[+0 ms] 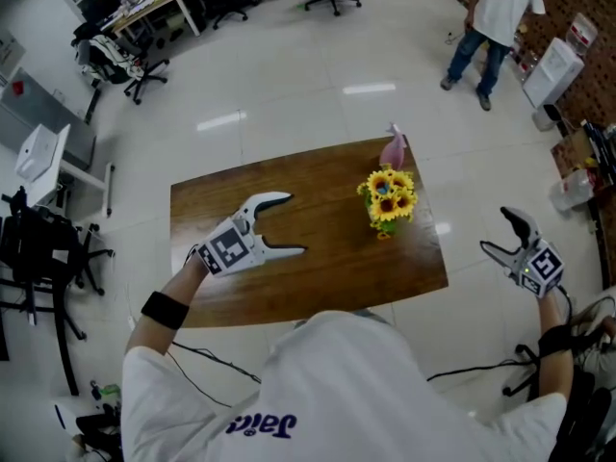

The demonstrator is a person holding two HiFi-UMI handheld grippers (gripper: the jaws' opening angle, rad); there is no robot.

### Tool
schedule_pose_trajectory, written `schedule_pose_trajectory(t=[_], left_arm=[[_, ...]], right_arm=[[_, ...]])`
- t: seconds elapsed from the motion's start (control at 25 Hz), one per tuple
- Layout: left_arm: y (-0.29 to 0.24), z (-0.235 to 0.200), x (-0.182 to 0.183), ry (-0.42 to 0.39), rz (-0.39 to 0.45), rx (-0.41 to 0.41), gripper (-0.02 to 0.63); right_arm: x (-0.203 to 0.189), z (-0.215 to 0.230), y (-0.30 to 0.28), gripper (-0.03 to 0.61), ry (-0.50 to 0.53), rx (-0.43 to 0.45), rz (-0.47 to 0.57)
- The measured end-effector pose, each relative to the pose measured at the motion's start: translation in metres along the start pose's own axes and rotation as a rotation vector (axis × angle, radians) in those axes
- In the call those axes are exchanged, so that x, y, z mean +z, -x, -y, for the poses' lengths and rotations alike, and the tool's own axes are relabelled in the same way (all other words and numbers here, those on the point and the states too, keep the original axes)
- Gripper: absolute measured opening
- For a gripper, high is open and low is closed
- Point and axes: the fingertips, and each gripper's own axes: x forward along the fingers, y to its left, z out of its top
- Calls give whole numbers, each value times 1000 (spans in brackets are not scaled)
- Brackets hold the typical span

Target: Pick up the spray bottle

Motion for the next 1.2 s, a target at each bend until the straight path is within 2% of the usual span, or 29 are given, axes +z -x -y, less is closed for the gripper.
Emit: schedule_pose_trajectory(t=[0.36,0.64,0.76,0.84,0.96,1.2], left_arm=[[-12,-9,-4,11,-13,-13,451],[-11,-9,-10,27,-37,-12,451],[-8,-9,-15,21,-53,-11,451],[-7,-10,-16,34,-58,-1,451],[-5,-11,-18,51,-64,15,451],[-5,-12,-23,79,-58,49,451]], right_arm=[[-61,38,94,393,14,-82,-246],[-83,105,174,393,61,-197,-429],[-88,129,199,393,99,-215,-520],[-106,148,216,393,116,-206,-574],[-125,166,218,393,129,-187,-609],[-121,181,183,393,144,-160,-609]])
